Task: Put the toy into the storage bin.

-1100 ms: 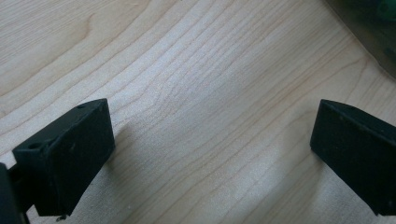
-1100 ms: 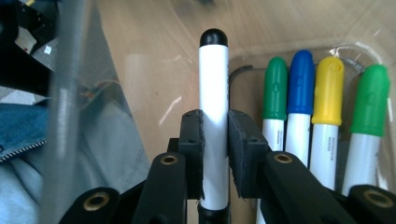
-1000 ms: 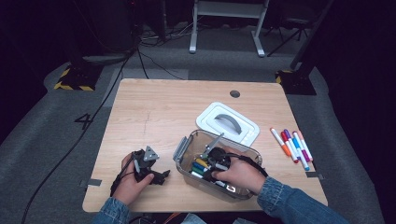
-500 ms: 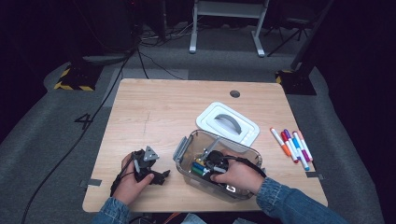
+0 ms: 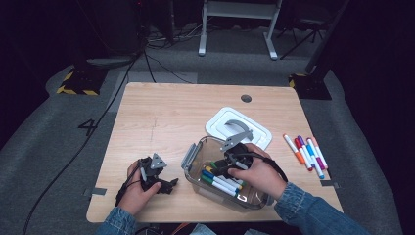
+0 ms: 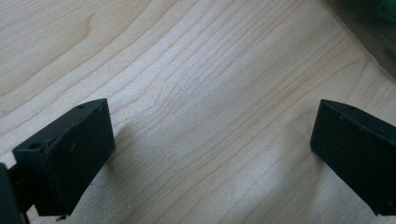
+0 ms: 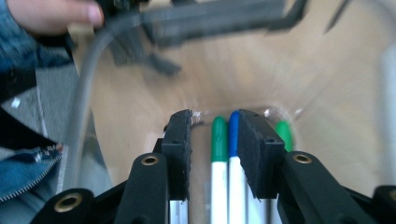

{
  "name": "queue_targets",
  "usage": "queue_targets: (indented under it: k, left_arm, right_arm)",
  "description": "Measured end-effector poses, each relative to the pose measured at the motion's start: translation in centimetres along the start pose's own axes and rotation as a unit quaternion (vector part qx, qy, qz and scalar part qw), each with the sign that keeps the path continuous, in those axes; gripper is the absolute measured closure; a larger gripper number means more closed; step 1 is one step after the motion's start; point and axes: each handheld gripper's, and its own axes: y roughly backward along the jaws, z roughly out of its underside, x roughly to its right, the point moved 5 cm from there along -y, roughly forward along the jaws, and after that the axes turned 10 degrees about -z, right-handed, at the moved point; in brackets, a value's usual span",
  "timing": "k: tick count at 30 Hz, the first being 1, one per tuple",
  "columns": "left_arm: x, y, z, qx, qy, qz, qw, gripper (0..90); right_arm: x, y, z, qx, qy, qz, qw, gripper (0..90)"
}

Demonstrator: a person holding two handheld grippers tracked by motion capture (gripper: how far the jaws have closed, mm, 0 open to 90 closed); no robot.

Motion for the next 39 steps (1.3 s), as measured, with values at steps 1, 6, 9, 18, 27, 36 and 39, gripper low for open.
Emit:
queue_targets:
  k: [1, 6, 9, 18, 27, 36, 39]
  left_arm:
    - [0.0, 0.0, 0.0, 0.000, 0.000, 0.000, 1.0000, 0.2]
    - [0.0, 0.0, 0.0, 0.000, 0.000, 0.000, 1.0000, 0.2]
    - [0.0, 0.0, 0.0, 0.000, 0.000, 0.000, 1.0000, 0.2]
    - [0.0, 0.0, 0.0, 0.000, 0.000, 0.000, 1.0000, 0.2]
    - [-0.1, 0.3, 0.4, -0.001, 0.003, -0.006, 1.0000, 0.2]
    - [-0.2, 0.5, 0.5, -0.002, 0.003, -0.009, 0.9999, 0.2]
    - [-0.2, 0.5, 0.5, -0.002, 0.003, -0.009, 0.9999, 0.2]
  right_arm:
    - [0.0, 0.6, -0.3, 0.009, 0.000, 0.004, 1.0000, 66.1]
    - [0.5, 3.5, -1.0, 0.040, -0.004, 0.028, 0.9988, 66.0]
    - [1.2, 5.1, -1.0, 0.054, -0.012, 0.045, 0.9975, 66.0]
    - [4.6, 9.3, 0.2, 0.085, -0.041, 0.113, 0.9891, 65.6]
    - [10.1, 12.5, 3.4, 0.096, -0.096, 0.182, 0.9739, 66.2]
    - [15.6, 13.6, 7.8, 0.078, -0.163, 0.232, 0.9558, 67.1]
    - [17.1, 13.8, 9.4, 0.073, -0.183, 0.243, 0.9496, 67.7]
